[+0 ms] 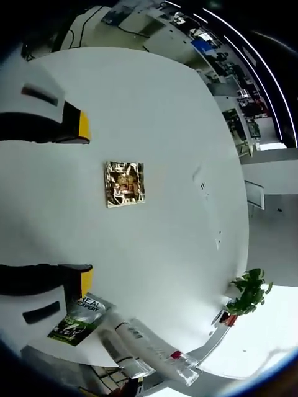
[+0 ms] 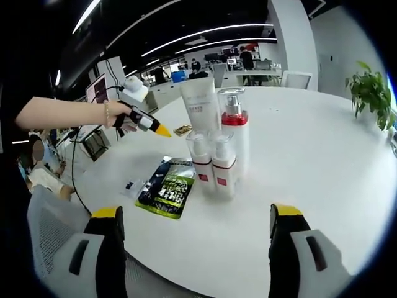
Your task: Arrange the skincare products in the storage area until every visible bottle or jar stands upright without overlapping.
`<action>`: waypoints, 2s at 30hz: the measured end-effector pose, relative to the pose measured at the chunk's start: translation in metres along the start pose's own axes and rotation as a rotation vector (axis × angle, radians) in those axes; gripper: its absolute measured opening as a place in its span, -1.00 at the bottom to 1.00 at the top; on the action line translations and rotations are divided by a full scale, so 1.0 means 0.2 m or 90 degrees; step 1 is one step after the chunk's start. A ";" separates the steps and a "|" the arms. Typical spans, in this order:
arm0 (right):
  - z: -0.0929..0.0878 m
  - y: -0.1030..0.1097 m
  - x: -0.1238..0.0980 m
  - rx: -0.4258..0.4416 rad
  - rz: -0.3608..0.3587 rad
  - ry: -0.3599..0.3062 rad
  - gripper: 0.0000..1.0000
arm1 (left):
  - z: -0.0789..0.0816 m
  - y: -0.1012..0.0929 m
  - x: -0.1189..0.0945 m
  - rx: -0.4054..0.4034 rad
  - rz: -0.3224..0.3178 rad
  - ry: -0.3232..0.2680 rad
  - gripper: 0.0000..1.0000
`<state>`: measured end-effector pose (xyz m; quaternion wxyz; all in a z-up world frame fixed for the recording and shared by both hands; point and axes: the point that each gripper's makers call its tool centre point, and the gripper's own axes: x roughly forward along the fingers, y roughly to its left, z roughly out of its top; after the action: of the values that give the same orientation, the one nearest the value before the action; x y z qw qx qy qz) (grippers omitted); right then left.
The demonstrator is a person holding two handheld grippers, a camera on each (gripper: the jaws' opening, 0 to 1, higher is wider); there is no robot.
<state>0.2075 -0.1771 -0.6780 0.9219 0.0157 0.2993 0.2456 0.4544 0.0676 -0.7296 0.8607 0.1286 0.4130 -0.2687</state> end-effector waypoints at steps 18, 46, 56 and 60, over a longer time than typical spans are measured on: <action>-0.01 0.00 0.01 0.008 -0.001 0.006 0.94 | 0.08 0.03 0.15 -0.004 -0.008 0.016 0.37; -0.03 -0.01 0.01 0.014 -0.006 0.013 0.93 | 0.09 0.11 0.27 0.037 0.000 0.037 0.17; -0.02 -0.01 0.01 0.014 -0.007 0.014 0.93 | 0.10 0.13 0.29 0.043 0.002 0.028 -0.16; -0.02 -0.01 0.01 0.013 -0.007 0.013 0.93 | 0.10 0.14 0.28 0.043 0.006 0.027 -0.16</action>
<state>0.2080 -0.1792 -0.6828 0.9201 0.0208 0.3110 0.2373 0.5121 0.0618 -0.7607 0.8481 0.1654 0.4214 -0.2753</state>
